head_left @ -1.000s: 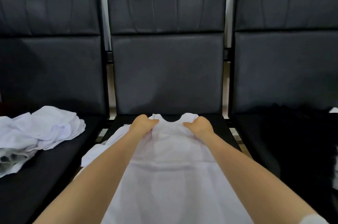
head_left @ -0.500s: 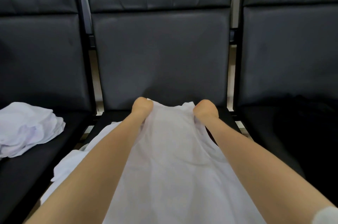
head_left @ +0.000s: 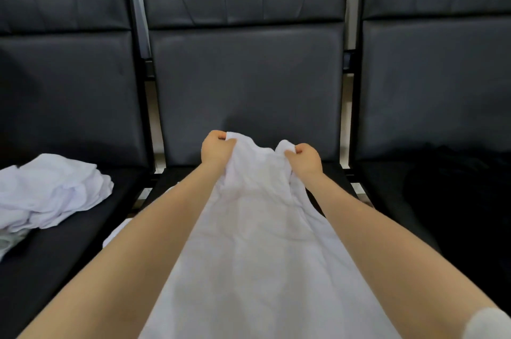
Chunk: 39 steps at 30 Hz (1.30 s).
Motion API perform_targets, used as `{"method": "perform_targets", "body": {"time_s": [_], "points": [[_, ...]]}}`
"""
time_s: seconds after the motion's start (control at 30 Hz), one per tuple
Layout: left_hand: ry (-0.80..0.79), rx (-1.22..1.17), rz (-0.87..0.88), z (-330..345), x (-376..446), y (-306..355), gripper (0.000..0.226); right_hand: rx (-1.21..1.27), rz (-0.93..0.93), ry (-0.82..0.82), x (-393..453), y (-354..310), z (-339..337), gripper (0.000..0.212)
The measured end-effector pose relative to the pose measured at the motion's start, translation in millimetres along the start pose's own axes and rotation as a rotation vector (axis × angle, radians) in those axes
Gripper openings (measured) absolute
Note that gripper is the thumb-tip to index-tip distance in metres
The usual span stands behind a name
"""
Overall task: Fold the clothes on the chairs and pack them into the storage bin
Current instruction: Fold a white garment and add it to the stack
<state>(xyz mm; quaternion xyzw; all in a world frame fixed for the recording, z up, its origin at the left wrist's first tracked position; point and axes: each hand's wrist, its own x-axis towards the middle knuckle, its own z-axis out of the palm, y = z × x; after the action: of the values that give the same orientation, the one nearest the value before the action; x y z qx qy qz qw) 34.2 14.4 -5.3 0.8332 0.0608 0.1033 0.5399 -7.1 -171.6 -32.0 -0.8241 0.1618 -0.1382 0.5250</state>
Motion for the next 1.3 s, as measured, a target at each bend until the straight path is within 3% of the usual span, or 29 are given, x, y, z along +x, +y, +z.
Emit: {"method": "perform_targets", "body": {"time_s": [0.13,0.17,0.23,0.33,0.53,0.6,0.7,0.8,0.9,1.07,1.17,1.3], "points": [[0.025,-0.276,0.014,-36,-44,51,0.030,0.435,0.011,0.053,-48,-42,-42,0.007],[0.020,-0.322,0.035,-47,-57,61,0.034,0.506,0.020,0.038,-60,-50,-52,0.012],[0.011,-0.364,0.096,-66,-88,74,0.026,0.588,0.030,0.006,-82,-57,-72,0.021],[0.018,-0.378,0.159,-90,-137,76,0.017,0.595,-0.027,-0.064,-122,-56,-94,0.016],[-0.032,-0.256,0.153,-116,-208,15,0.023,0.244,-0.153,-0.193,-198,-23,-105,0.009],[-0.139,-0.081,0.170,-119,-225,-7,0.028,0.077,-0.201,-0.280,-220,-8,-103,0.013],[-0.464,0.393,0.202,-122,-234,-35,0.034,-0.318,-0.172,-0.476,-235,9,-100,0.022],[-0.528,0.630,0.218,-122,-235,-45,0.036,-0.543,-0.154,-0.628,-238,11,-99,0.042],[-0.463,0.485,0.159,-116,-230,-39,0.035,-0.616,-0.231,-0.497,-228,10,-94,0.045],[-0.251,0.316,0.159,-103,-210,-33,0.028,-0.512,-0.211,-0.223,-192,26,-82,0.015],[-0.101,0.310,0.210,-92,-192,-33,0.021,-0.485,-0.179,-0.121,-174,42,-80,0.033],[-0.022,0.480,0.224,-78,-176,-30,0.043,-0.684,-0.143,-0.100,-159,53,-78,0.056]]}}
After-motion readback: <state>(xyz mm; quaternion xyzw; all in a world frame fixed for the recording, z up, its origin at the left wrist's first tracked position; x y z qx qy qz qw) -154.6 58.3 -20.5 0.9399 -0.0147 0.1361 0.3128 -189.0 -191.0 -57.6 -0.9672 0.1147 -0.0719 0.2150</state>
